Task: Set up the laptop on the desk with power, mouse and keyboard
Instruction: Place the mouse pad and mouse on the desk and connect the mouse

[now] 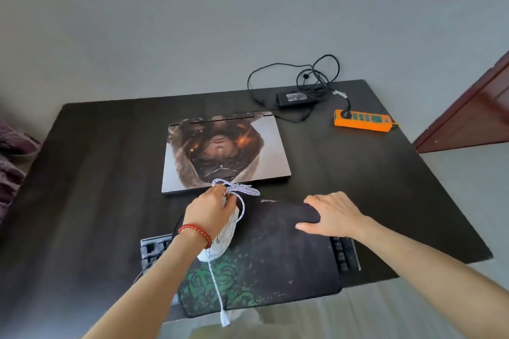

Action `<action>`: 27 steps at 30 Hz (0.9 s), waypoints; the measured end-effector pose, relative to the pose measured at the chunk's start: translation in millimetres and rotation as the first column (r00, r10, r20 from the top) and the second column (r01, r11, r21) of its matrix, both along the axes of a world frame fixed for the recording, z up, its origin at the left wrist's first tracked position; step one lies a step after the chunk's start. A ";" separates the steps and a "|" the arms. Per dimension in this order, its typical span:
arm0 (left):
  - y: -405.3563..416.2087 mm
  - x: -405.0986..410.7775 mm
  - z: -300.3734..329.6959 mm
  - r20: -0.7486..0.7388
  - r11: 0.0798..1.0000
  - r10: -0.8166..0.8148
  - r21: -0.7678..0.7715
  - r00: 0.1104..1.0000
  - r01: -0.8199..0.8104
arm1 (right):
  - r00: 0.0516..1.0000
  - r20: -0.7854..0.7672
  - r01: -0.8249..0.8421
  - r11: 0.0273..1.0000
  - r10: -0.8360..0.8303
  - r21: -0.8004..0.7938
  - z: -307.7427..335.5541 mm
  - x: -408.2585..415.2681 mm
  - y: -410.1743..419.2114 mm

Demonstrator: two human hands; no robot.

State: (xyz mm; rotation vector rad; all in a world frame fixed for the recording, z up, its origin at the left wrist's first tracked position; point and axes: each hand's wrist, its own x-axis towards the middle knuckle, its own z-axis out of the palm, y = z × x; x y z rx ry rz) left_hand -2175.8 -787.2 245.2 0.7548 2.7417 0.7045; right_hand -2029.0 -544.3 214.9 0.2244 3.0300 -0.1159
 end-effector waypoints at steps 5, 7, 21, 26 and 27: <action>21.7 -19.1 -23.8 0.117 0.999 -0.050 0.005 0.992 0.050 | 0.983 0.181 0.053 0.994 -0.036 -0.094 -36.6 -8.1 12.1; 27.6 -22.3 -30.8 0.138 0.999 -0.037 0.004 0.990 0.037 | 0.977 0.203 0.092 0.986 -0.063 -0.136 -43.8 -11.8 13.5; 40.7 -21.1 -49.3 0.027 0.999 -0.031 0.016 0.999 0.030 | 0.843 0.206 0.507 0.609 -0.496 -0.610 -52.0 -10.7 -10.7; 51.7 -16.9 -46.5 0.077 0.998 -0.034 0.050 0.996 0.030 | 0.762 0.208 0.636 0.652 -0.613 -0.413 -50.0 -25.2 -18.6; 52.2 -17.4 -45.3 0.115 0.996 -0.018 0.088 0.993 0.008 | 0.774 0.141 0.613 0.676 -0.617 -0.409 -47.4 -25.2 -19.0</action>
